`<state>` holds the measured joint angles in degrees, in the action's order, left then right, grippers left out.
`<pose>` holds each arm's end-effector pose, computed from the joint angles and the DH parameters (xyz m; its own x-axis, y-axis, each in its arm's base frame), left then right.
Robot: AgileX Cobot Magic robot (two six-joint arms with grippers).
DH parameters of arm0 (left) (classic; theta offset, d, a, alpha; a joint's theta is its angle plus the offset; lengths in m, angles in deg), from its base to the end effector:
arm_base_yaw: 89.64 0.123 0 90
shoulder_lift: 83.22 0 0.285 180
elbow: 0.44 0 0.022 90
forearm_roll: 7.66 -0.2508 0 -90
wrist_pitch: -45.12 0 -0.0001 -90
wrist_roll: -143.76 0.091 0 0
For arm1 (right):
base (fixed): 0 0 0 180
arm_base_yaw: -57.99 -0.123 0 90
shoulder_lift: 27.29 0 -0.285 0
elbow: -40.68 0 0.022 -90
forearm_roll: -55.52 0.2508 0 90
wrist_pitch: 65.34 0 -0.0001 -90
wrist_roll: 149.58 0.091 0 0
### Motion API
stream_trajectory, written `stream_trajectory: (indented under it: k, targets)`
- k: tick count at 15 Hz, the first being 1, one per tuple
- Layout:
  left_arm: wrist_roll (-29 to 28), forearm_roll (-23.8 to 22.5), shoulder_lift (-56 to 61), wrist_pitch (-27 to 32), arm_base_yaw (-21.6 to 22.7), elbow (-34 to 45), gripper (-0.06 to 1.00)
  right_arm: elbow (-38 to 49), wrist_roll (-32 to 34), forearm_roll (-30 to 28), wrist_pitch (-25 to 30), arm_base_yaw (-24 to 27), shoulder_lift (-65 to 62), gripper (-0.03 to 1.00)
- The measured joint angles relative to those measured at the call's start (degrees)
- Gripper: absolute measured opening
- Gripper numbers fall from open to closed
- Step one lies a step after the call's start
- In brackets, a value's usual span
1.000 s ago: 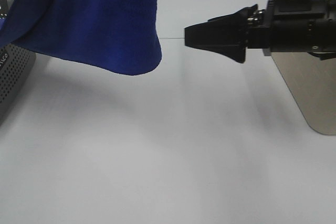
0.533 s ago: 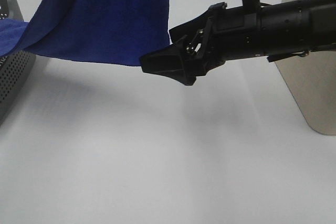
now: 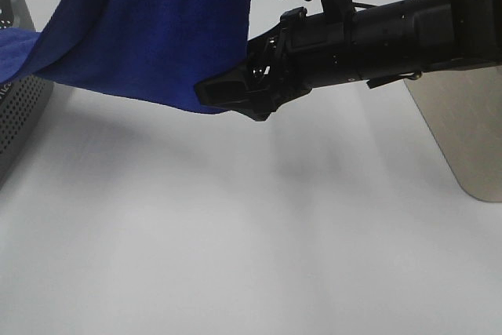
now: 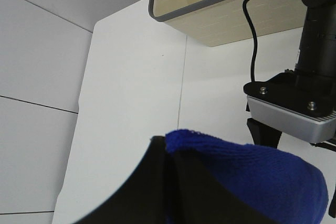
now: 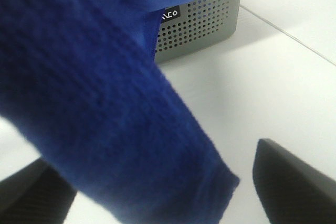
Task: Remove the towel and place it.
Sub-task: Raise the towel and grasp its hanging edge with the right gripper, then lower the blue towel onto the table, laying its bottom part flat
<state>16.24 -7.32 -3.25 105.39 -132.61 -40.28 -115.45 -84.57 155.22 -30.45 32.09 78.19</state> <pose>0.2446 -0.2285 0.5012 0.3152 0.7879 -0.5291 0.7122 0.1721 0.6805 0.2899 0.1979 0.2152 -0.2923 -0.3519 -0.8892 -0.8779 0.4675 0.1036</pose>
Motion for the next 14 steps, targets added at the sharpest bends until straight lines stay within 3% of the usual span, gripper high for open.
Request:
stream_trajectory:
  k: [4, 6, 14]
  targets:
    - [0.0, 0.06, 0.0, 0.0, 0.0, 0.0, 0.0, 0.0, 0.0, -0.17, 1.15, 0.0, 0.11, 0.65]
    - [0.0, 0.06, 0.0, 0.0, 0.0, 0.0, 0.0, 0.0, 1.78, -4.01, 1.32, 0.0, 0.11, 0.45]
    - [0.0, -0.34, 0.0, 0.0, 0.0, 0.0, 0.0, 0.0, 21.03, -20.0, 1.66, 0.0, -6.25, 0.0]
